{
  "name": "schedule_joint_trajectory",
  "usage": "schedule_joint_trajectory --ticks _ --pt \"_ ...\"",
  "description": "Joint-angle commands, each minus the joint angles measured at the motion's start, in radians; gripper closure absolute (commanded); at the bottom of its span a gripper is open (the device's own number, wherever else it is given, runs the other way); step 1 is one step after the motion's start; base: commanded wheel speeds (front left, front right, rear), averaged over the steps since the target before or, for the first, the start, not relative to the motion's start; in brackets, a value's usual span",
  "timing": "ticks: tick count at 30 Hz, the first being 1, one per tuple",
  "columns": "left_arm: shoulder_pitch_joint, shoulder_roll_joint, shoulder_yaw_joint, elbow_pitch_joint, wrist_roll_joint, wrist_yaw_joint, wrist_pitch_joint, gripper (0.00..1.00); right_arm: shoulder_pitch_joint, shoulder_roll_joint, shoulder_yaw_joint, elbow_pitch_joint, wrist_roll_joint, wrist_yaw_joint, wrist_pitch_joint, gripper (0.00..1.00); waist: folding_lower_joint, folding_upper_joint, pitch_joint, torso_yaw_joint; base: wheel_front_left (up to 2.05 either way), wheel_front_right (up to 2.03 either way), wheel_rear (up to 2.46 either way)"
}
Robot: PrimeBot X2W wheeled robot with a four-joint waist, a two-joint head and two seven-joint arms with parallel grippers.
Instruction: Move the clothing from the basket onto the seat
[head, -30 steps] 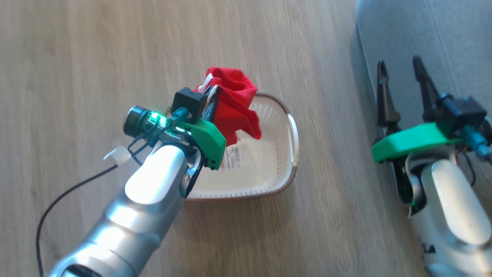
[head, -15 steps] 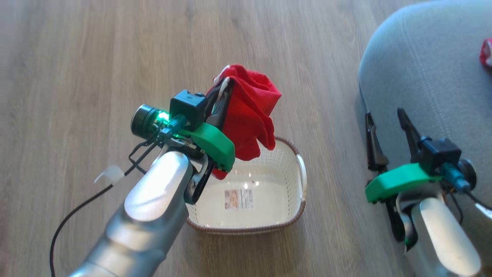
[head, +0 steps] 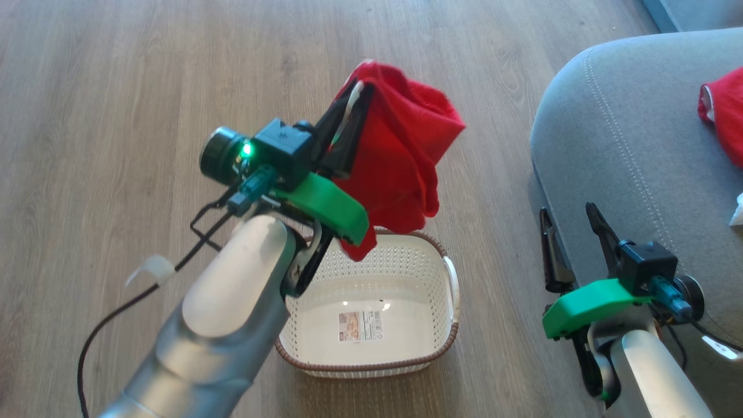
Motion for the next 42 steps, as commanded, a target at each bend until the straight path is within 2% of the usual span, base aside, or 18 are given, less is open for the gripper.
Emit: schedule_joint_trajectory --ticks 1,15,29,35,42 --pt "-0.077 0.021 0.041 -0.048 0.01 0.002 -0.001 1.0 -0.009 0.007 0.02 -0.029 -0.007 0.007 -0.005 0.0 0.0001 -0.0001 -0.002 -0.001 0.0 0.0 0.0" --pt "-0.084 0.034 0.031 -0.115 0.003 0.014 0.031 1.0 -0.007 0.013 0.047 -0.045 -0.002 0.007 -0.005 0.0 0.0001 -0.0001 -0.01 -0.004 0.0 0.0 0.0" --pt "-0.086 0.024 -0.007 -0.1 -0.005 0.014 0.022 1.0 -0.212 -0.02 0.347 -0.319 0.105 0.007 -0.005 0.0 0.0001 -0.0001 0.015 0.016 0.0 0.0 0.0" --pt "-0.09 0.018 -0.026 -0.09 -0.008 0.015 0.016 1.0 -0.271 -0.027 0.439 -0.226 0.096 0.007 -0.005 0.0 0.0001 -0.0001 0.02 0.029 0.0 0.0 0.0" --pt "-0.094 0.013 -0.05 -0.09 -0.017 0.009 0.01 1.0 -0.34 -0.014 0.489 -0.079 0.093 0.007 -0.005 0.0 0.0001 -0.0001 0.018 0.042 0.0 0.0 0.0"
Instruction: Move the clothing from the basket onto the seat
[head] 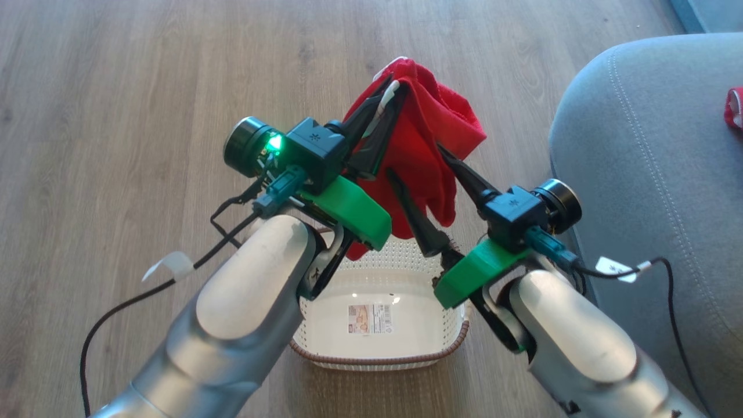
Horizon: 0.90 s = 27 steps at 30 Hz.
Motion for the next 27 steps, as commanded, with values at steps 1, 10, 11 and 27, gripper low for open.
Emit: schedule_joint_trajectory --ticks 1,10,11,27 --pt "-0.056 0.006 0.031 -0.032 -0.006 -0.001 -0.012 1.0 -0.035 0.016 0.007 -0.024 -0.005 0.007 -0.005 0.0 0.0001 0.0 0.0 0.002 0.0 0.0 0.0" --pt "-0.056 0.001 -0.01 -0.027 -0.023 -0.009 -0.018 1.0 -0.106 0.04 0.058 0.188 -0.004 0.007 -0.005 0.0 0.0001 0.0 -0.008 0.03 0.0 0.0 0.0" --pt "-0.057 0.0 -0.014 -0.027 -0.025 -0.009 -0.019 1.0 -0.114 0.043 0.064 0.202 -0.003 0.007 -0.005 0.0 0.0001 0.0 -0.008 0.033 0.0 0.0 0.0" --pt "-0.057 -0.003 -0.07 -0.008 -0.051 -0.005 -0.024 1.0 -0.163 0.067 0.049 0.255 0.005 0.007 -0.005 1.0 0.0001 0.0 0.002 0.056 0.0 0.0 0.0"
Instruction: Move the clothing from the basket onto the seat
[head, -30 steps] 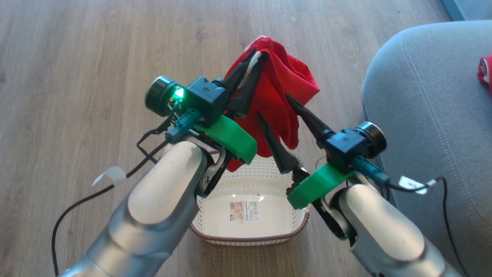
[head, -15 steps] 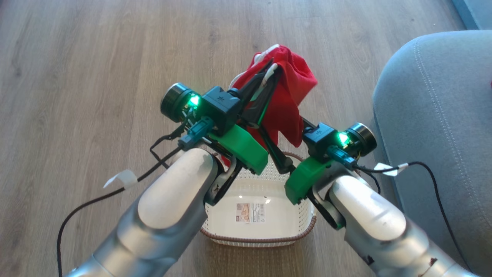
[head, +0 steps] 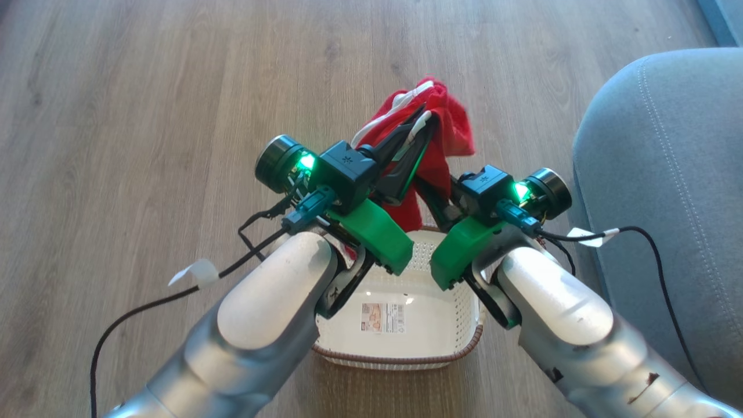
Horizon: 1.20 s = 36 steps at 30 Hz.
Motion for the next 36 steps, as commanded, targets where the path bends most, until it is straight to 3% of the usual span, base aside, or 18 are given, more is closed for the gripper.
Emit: schedule_joint_trajectory --ticks 1,4,5,6,21,36 --pt "-0.057 0.003 0.027 -0.022 -0.007 0.005 -0.008 1.0 -0.028 0.028 -0.004 -0.034 0.007 0.007 -0.005 1.0 0.0 0.0 0.005 -0.002 0.0 0.0 0.0" --pt "-0.061 0.003 0.025 -0.013 -0.002 0.008 -0.009 1.0 -0.018 0.022 -0.017 -0.054 0.005 0.007 -0.005 1.0 0.0 0.0 0.013 -0.008 0.0 0.0 0.0" --pt "-0.062 0.003 0.026 -0.011 0.0 0.009 -0.009 0.65 -0.014 0.02 -0.024 -0.062 0.004 0.007 -0.005 1.0 0.0 0.0 0.016 -0.011 0.0 0.0 0.0" --pt "-0.063 0.004 0.025 -0.007 0.002 0.01 -0.01 0.0 -0.01 0.017 -0.03 -0.073 0.002 0.007 -0.005 1.0 0.0 0.0 0.019 -0.014 0.0 0.0 0.0" --pt "-0.047 0.018 0.054 0.026 0.015 0.007 -0.013 0.0 0.091 -0.031 -0.186 -0.213 -0.036 0.007 -0.005 1.0 0.0 0.0 0.037 -0.081 0.0 0.0 0.0" --pt "0.013 0.049 0.097 0.051 0.046 -0.023 -0.013 0.0 0.142 -0.036 -0.34 -0.335 -0.05 0.007 -0.005 1.0 0.0 0.0 0.049 -0.286 0.0 0.0 0.0"
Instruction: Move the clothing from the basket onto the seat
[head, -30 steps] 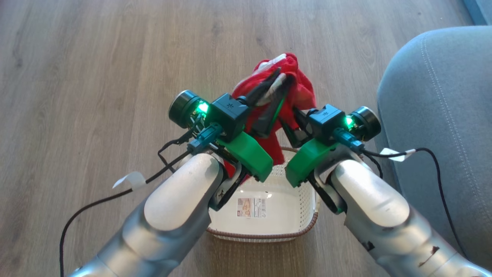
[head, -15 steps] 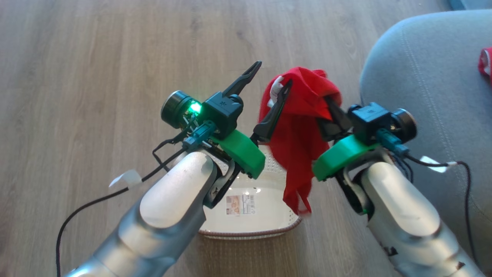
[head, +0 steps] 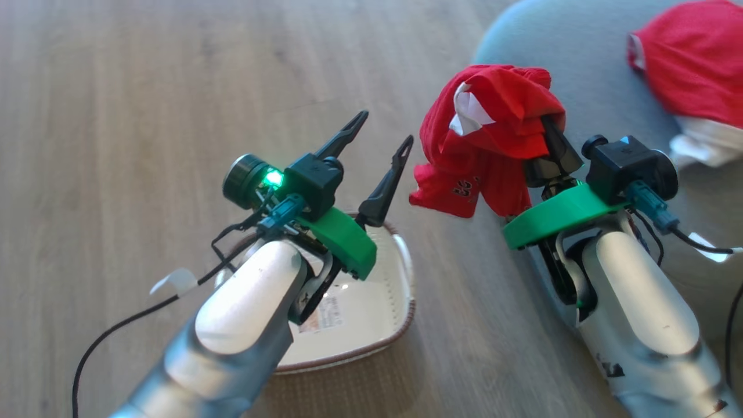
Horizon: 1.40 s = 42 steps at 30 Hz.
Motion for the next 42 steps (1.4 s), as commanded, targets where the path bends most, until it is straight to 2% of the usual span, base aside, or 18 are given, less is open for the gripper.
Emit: schedule_joint_trajectory --ticks 1,16,21,30,36,42 --pt "-0.029 0.016 0.042 -0.024 0.007 -0.005 -0.005 0.0 -0.002 0.01 0.003 -0.043 -0.001 0.007 -0.005 1.0 -0.0001 -0.0001 0.002 -0.048 0.0 0.0 0.0" --pt "0.015 0.029 0.04 0.079 -0.001 -0.05 -0.005 0.0 0.01 0.025 -0.031 -0.096 0.008 0.007 -0.005 1.0 -0.0001 -0.0001 0.012 -0.29 0.0 0.0 0.0" --pt "-0.012 0.015 0.005 0.105 -0.005 -0.077 -0.005 0.0 0.031 0.022 -0.098 -0.145 -0.004 0.007 -0.005 1.0 -0.0001 -0.0001 0.042 -0.308 0.0 0.0 0.0" --pt "-0.052 -0.011 -0.05 0.153 -0.021 -0.101 -0.005 0.0 0.092 0.023 -0.21 -0.22 -0.029 0.007 -0.005 1.0 -0.0001 -0.0001 0.066 -0.324 0.0 0.0 0.0" --pt "-0.061 -0.018 -0.056 0.156 -0.026 -0.106 -0.005 0.0 0.104 0.021 -0.23 -0.247 -0.047 0.007 -0.005 1.0 -0.0001 -0.0001 0.08 -0.323 0.0 0.0 0.0" --pt "-0.057 -0.015 -0.059 0.155 -0.004 -0.107 -0.005 0.0 -0.002 -0.048 -0.241 -0.233 -0.073 0.007 -0.005 1.0 -0.0001 -0.0001 0.117 -0.32 0.0 0.0 0.0"
